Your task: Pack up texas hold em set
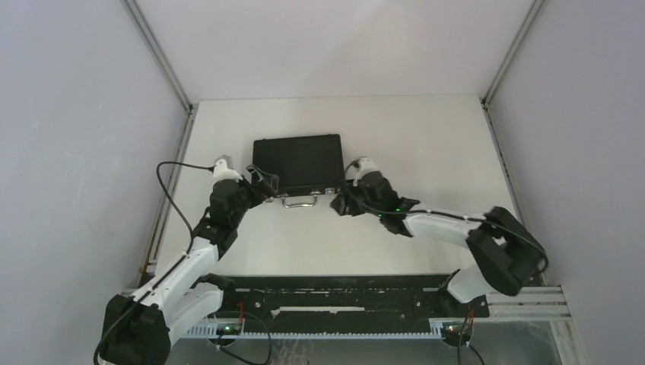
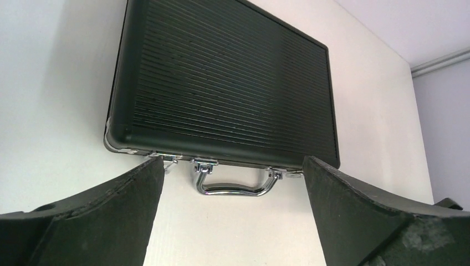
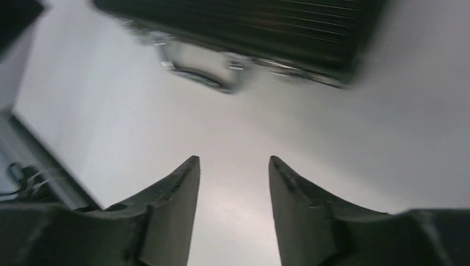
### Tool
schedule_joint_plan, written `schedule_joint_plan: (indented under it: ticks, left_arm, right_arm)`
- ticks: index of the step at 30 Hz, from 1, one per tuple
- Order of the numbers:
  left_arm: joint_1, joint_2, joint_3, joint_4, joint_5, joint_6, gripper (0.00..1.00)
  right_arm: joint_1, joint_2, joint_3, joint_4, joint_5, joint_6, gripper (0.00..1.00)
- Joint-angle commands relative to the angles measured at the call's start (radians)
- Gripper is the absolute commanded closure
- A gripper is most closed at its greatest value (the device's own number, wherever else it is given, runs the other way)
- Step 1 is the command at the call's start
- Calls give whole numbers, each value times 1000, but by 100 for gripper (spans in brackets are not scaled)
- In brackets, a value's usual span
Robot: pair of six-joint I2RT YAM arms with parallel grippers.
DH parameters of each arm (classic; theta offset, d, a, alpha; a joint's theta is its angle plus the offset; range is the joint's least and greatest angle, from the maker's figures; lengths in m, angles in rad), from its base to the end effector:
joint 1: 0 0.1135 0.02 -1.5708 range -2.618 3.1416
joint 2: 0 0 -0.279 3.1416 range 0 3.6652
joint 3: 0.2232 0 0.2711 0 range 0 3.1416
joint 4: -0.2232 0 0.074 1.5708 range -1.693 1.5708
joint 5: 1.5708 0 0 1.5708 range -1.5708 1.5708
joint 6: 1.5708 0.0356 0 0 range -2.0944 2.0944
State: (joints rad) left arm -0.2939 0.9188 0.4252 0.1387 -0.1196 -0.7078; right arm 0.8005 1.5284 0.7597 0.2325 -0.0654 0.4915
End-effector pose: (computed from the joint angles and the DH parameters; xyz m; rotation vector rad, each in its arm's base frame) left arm 0.2065 -0.0581 0.2249 -0.4830 1.9027 -0.5523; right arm 0.2310 0.2414 0.1956 -0.3826 2.1880 0.8187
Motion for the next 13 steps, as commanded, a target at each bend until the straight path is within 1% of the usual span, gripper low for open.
schedule_joint_plan:
  ticks: [1,4,7,13]
  left_arm:
    - [-26,-70,43,-22,-88,73,0]
    - [-30,-94,25,-14,-117,82,0]
    - [-32,-75,39,-13,-102,78,0]
    - [-34,-44,54,-40,-96,79,0]
  right_arm:
    - [-130,-252,-123,-45,142,-8,38]
    - [-221,-388,-178,-136,187,-47,35]
    - [-290,-474,-216,-179,178,-62,35]
    - [-364,-521,-227,-211,150,-61,35]
